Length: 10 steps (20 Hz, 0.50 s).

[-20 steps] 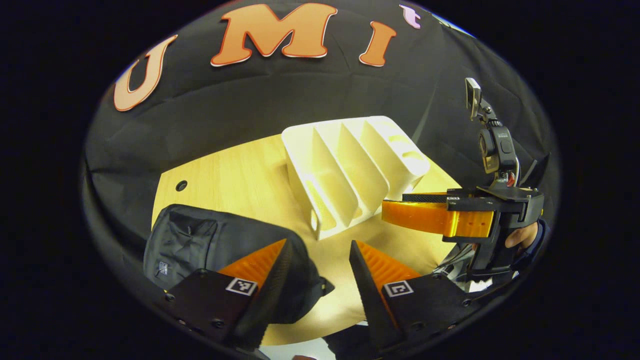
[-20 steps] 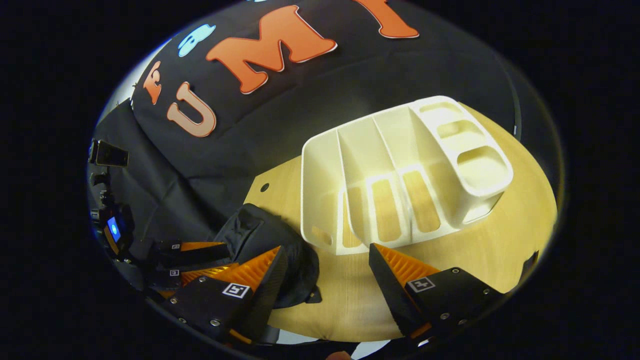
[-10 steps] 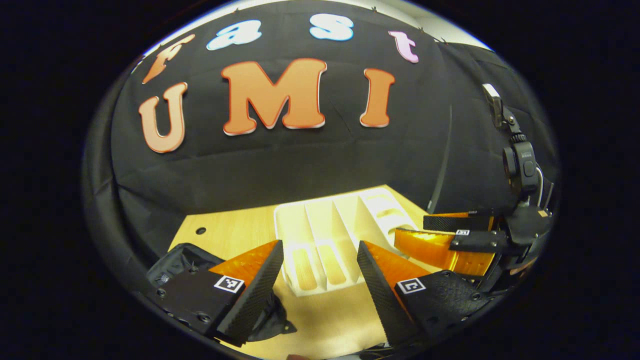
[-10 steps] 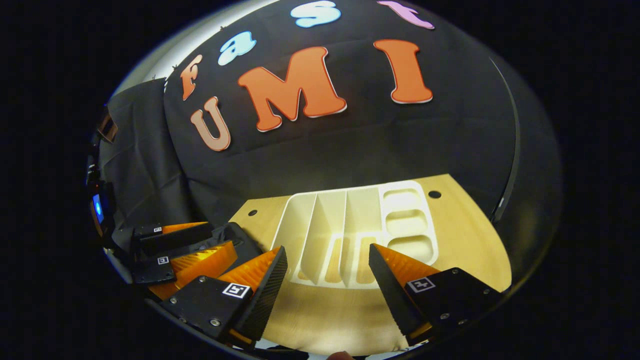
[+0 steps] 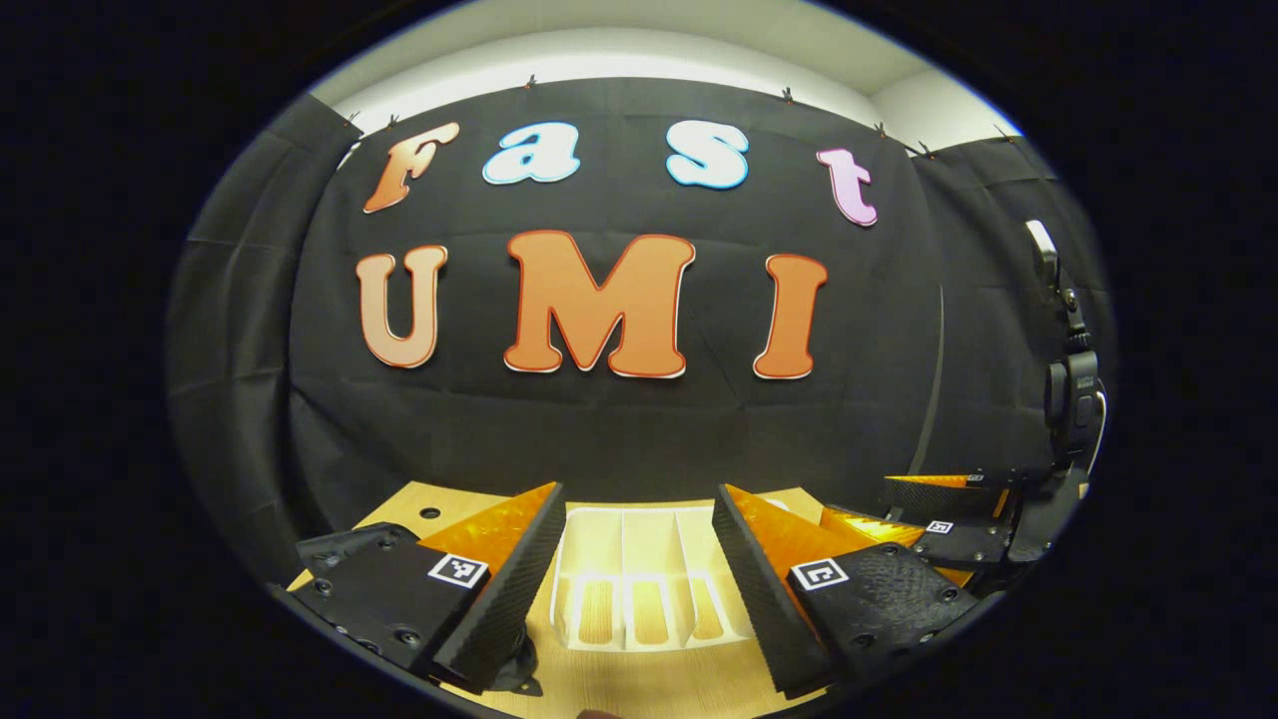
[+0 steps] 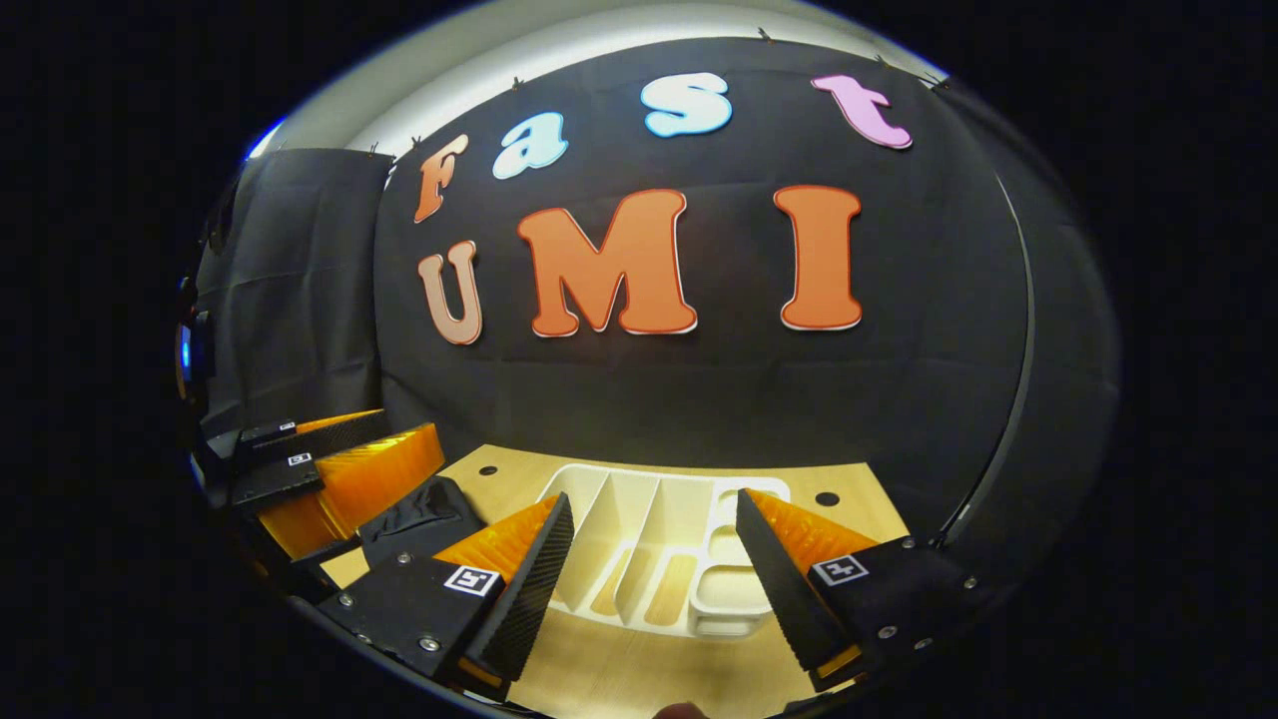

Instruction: Open the schoolbag, grab two books from the bookshelf and put them into the schoolbag.

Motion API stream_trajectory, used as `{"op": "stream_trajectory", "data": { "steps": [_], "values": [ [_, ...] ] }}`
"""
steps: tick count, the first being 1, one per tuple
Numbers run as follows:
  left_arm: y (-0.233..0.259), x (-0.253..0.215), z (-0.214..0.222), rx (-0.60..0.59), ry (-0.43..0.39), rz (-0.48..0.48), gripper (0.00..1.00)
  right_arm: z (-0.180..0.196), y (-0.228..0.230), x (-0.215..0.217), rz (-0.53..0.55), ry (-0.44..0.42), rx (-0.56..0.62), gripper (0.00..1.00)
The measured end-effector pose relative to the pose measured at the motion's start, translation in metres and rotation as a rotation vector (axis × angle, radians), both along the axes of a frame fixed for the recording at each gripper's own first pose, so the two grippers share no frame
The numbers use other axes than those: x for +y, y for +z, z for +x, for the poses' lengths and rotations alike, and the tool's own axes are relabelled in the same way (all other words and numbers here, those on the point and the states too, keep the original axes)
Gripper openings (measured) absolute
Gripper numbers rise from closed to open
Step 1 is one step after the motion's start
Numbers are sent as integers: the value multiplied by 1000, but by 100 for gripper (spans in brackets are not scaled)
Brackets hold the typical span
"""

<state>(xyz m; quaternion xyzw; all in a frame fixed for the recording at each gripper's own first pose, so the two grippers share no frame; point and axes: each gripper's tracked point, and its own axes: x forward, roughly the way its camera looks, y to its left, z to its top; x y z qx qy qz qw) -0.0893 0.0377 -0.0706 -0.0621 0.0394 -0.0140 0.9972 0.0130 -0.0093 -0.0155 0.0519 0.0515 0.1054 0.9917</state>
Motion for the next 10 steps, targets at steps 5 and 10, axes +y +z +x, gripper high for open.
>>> {"op": "stream_trajectory", "data": {
  "steps": [5,10],
  "values": [
    [24,-9,-10,-37,-6,35,95,-16,12,-15,24,-38,-71,97],
    [42,5,-9,-102,-31,46,94,-19,25,-7,-5,-81,-110,97]
  ]
}}
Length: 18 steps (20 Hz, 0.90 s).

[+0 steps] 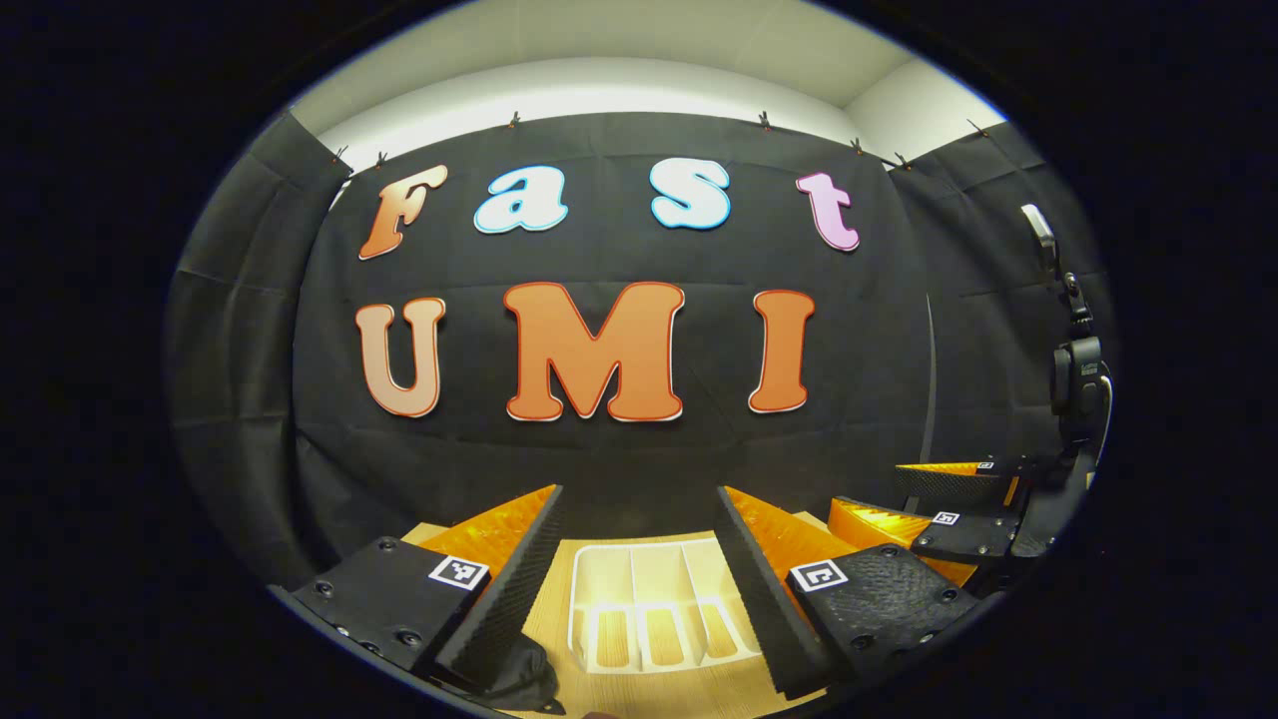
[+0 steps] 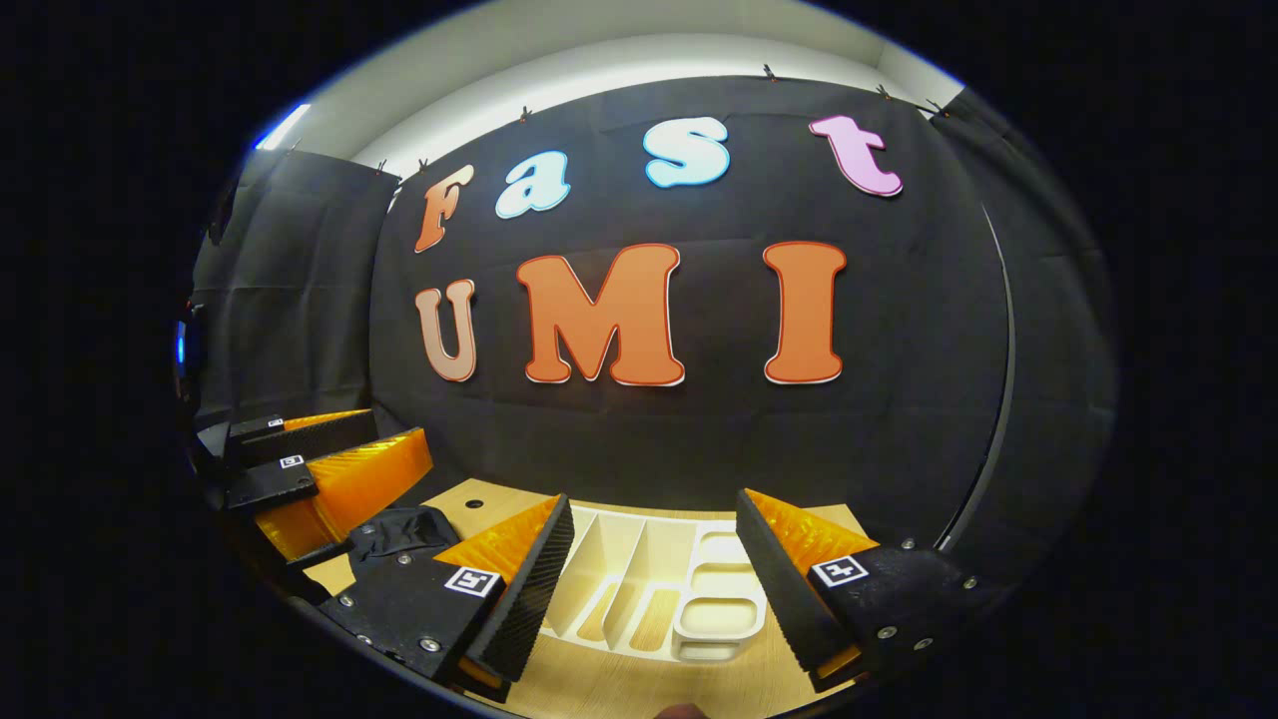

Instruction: Open the schoolbag, grab two books from the bookshelf and put them into the schoolbag.

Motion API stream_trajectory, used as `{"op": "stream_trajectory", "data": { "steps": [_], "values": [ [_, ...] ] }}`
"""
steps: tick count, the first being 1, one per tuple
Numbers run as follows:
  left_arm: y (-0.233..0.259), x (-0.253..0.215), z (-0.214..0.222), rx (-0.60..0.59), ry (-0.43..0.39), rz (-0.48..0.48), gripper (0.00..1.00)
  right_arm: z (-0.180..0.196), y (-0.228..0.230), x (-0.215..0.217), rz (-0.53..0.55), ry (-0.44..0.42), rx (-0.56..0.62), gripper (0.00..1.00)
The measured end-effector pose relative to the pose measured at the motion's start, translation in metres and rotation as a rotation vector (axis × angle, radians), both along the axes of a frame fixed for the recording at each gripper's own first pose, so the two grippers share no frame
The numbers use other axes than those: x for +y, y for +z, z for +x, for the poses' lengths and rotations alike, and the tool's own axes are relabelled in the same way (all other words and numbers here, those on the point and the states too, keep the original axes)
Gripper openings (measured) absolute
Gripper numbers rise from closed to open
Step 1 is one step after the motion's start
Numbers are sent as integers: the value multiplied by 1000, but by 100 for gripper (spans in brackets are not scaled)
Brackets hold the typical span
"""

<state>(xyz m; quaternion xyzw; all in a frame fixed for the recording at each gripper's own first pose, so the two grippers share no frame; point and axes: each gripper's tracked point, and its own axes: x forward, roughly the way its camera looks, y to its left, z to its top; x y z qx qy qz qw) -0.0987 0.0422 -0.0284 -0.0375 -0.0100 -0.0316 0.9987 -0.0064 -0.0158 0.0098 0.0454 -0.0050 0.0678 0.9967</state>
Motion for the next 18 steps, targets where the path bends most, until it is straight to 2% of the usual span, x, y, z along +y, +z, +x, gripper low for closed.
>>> {"op": "stream_trajectory", "data": {
  "steps": [3,8,11,18],
  "values": [
    [10,13,5,-53,-1,-31,94,-1,7,14,-19,-8,-30,97],
    [-7,32,4,-30,16,-42,94,0,1,23,-10,-19,-10,100],
    [-17,38,2,-29,31,-43,94,0,-1,26,-21,-31,-2,97],
    [-23,37,4,-16,11,-40,94,-3,-6,26,-36,-63,8,98]
  ]
}}
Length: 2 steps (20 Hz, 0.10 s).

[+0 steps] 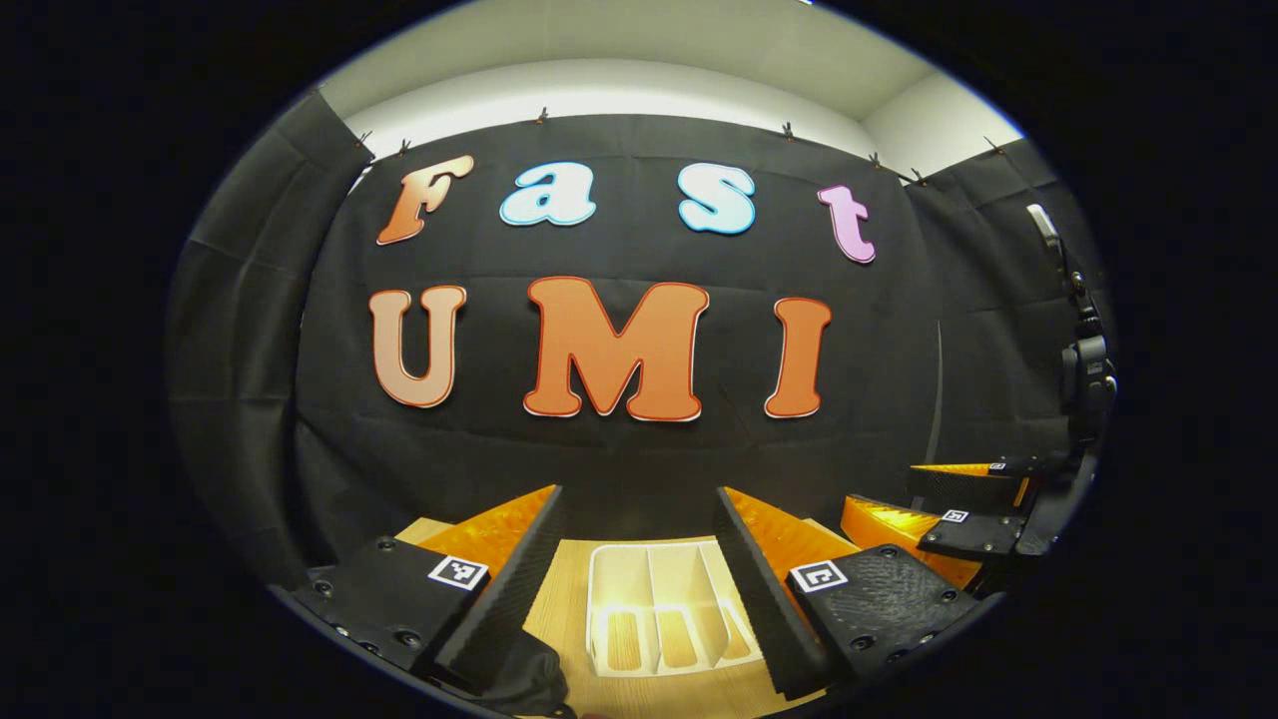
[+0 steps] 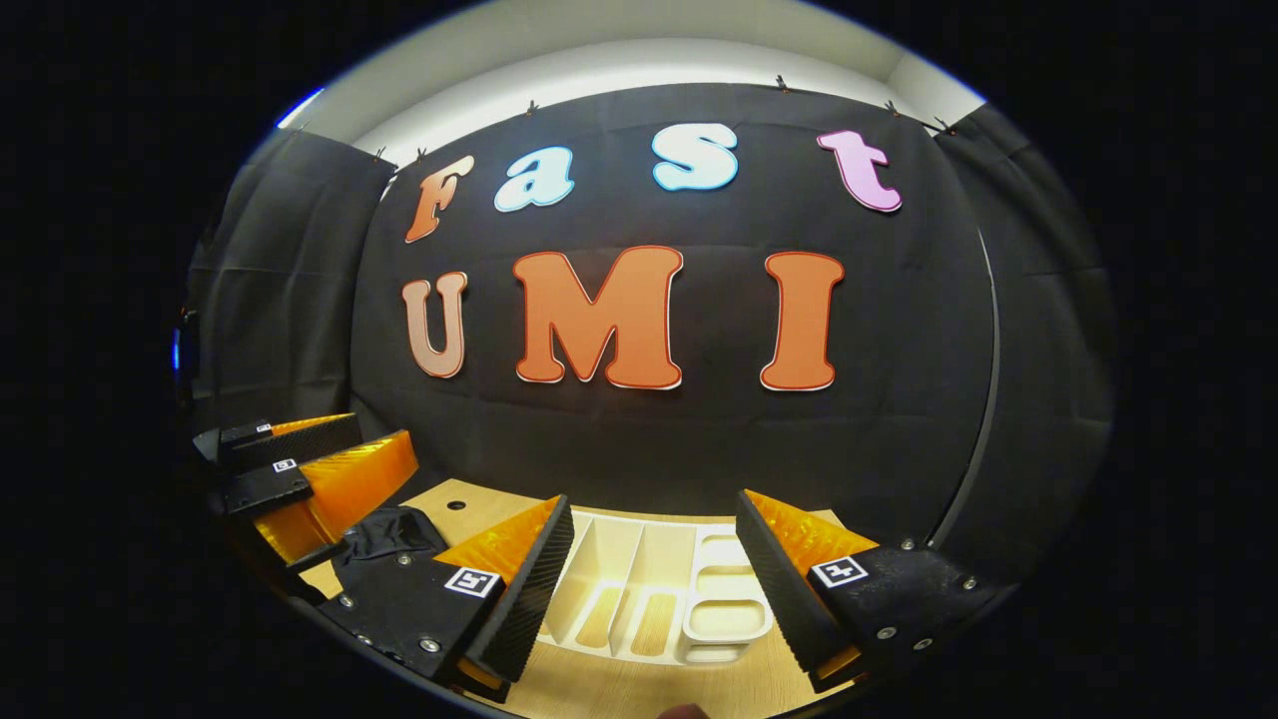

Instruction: Open the schoolbag, grab two books from the bookshelf and put them into the schoolbag.

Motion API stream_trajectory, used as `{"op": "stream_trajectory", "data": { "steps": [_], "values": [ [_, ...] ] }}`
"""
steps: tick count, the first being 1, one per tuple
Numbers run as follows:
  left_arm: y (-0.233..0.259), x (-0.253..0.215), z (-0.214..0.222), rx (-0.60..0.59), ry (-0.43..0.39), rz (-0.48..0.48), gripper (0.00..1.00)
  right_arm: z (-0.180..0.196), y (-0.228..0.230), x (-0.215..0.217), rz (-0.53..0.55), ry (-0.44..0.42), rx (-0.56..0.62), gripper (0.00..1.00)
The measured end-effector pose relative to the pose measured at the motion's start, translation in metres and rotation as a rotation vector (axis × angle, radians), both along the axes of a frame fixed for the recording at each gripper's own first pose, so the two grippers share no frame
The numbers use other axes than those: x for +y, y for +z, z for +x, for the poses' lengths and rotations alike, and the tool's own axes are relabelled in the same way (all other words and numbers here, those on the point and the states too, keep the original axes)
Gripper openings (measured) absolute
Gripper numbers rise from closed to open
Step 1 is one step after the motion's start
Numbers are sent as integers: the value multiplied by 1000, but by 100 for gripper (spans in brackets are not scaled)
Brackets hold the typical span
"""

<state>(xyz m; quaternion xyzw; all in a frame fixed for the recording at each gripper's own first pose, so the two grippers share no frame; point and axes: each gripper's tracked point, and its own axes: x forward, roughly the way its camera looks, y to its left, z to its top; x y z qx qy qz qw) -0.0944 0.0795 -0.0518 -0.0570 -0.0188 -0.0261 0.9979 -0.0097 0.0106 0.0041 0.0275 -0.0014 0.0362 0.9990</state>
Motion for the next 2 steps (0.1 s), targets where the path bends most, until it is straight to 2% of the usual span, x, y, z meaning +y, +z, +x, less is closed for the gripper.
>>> {"op": "stream_trajectory", "data": {
  "steps": [2],
  "values": [
    [-1,-2,0,2,-10,3,94,-3,-2,-1,5,-3,2,98]
  ]
}}
